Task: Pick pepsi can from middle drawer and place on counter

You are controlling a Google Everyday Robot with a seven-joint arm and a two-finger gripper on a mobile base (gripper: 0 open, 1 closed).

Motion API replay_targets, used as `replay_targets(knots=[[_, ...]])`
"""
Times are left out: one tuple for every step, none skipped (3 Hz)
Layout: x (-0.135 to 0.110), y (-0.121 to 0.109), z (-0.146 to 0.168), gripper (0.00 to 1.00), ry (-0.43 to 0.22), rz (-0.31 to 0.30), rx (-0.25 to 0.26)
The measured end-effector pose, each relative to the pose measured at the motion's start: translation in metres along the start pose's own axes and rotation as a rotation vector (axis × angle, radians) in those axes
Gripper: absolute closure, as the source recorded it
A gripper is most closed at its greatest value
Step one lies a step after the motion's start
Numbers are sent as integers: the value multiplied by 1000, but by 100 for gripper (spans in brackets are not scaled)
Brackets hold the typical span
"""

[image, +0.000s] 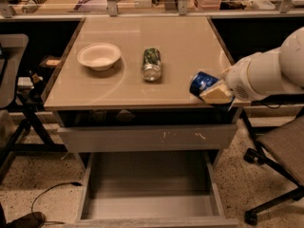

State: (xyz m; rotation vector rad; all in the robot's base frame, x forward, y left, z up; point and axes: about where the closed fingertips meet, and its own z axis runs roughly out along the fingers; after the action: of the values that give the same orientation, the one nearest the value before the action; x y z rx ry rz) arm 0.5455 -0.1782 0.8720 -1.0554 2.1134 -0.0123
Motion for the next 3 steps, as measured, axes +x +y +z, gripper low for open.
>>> replay_targets(knots=[[-18, -22, 14, 100, 9, -15, 3], [-30, -44, 29, 100, 19, -17, 2], [-35, -66, 48, 100, 38, -3, -1]])
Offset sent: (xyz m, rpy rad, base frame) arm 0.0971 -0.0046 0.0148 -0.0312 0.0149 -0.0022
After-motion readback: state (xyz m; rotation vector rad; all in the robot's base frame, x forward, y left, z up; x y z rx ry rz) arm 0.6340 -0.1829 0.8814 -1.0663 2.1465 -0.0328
